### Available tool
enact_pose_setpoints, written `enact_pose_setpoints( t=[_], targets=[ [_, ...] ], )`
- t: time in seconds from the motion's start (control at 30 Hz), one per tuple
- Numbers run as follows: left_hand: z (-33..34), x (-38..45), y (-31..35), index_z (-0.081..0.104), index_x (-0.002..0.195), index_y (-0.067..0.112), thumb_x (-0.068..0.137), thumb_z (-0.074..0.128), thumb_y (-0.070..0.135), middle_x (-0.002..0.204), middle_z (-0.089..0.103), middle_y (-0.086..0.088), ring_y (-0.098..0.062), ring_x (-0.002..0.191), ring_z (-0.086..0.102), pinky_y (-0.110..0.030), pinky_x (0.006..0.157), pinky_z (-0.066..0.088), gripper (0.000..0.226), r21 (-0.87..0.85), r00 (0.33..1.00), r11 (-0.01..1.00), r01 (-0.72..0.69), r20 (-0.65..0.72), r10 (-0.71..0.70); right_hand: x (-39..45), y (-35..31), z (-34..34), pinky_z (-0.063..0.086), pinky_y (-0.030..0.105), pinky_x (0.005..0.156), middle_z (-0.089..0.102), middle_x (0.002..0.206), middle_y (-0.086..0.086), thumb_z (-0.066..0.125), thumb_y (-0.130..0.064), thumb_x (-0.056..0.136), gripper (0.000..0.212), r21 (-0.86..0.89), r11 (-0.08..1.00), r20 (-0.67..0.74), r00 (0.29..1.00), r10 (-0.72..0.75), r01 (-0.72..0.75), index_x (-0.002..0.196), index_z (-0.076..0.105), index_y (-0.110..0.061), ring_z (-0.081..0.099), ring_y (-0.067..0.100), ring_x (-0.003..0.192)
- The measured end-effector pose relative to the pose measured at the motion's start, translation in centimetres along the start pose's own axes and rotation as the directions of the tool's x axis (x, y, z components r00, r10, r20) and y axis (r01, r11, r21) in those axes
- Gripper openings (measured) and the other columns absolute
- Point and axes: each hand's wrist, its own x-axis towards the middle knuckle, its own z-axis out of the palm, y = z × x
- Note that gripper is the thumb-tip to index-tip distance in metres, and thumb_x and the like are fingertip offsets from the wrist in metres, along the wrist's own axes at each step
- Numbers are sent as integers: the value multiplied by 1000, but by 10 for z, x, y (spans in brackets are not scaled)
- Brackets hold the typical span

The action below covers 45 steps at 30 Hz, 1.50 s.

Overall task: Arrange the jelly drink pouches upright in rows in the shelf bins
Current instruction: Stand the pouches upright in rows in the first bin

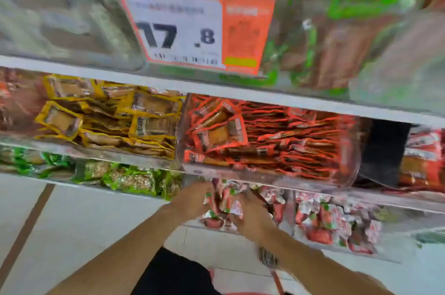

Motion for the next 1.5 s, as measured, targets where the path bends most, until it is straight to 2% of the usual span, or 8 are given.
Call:
enact_pose_setpoints(
  t=[0.2,0.33,0.67,0.8,0.97,1.17,1.3,1.5],
  targets=[
    [61,51,-39,41,139,22,82,61,44,126,60,-7,-28,110,61,-35,87,51,64,368,943,923,-110,-255,213,69,23,49,39,39,108,47,137,3,57,-75,73,76,-78,970,-444,864,-240,229,132,48,-28,41,25,129],
    [86,65,-57,54,113,24,73,68,50,105,65,-2,-23,98,64,-35,80,51,50,264,958,956,-126,-217,186,84,38,71,39,40,106,54,133,-6,50,-82,69,79,-284,929,-383,860,-336,236,133,48,-36,43,24,127],
    [94,29,-33,68,96,12,67,83,32,101,66,-10,-29,96,64,-35,79,50,39,305,926,946,113,-378,11,22,45,55,35,33,111,44,147,0,81,-57,66,90,-79,944,-311,891,-329,321,142,45,-26,37,20,137],
    [89,17,-25,59,92,19,64,87,34,94,45,6,-18,89,51,-32,72,44,43,322,910,938,133,-414,13,17,59,47,37,33,107,38,146,-2,81,-58,65,98,-158,942,-267,905,-331,297,147,35,-31,40,18,133],
    [78,2,-27,47,79,21,64,83,50,67,53,8,-13,61,53,-30,49,35,49,140,872,979,148,-485,-62,25,70,42,38,41,110,31,147,-6,70,-68,71,98,-303,893,-184,899,-397,332,150,22,-36,35,18,136],
    [72,-8,-32,50,132,14,81,67,51,117,67,-2,-19,106,62,-24,81,44,65,-73,737,994,80,-667,-108,28,60,47,41,36,100,52,110,-19,57,-71,78,53,-432,722,-206,720,-663,541,120,62,-38,36,5,110],
    [78,-21,-38,67,112,27,71,66,55,98,64,11,1,86,59,-5,65,36,49,-173,777,984,-38,-625,-80,32,55,44,31,36,99,42,99,-24,39,-76,80,56,-536,710,-93,803,-588,457,112,67,-40,29,4,102],
    [103,-46,-42,71,97,29,68,73,48,89,61,14,-1,82,59,-7,66,41,34,-290,674,948,-131,-727,-130,35,30,32,43,28,94,61,94,-22,66,-52,85,21,-337,779,-36,820,-571,528,98,68,-36,53,-2,95]
  ],
)
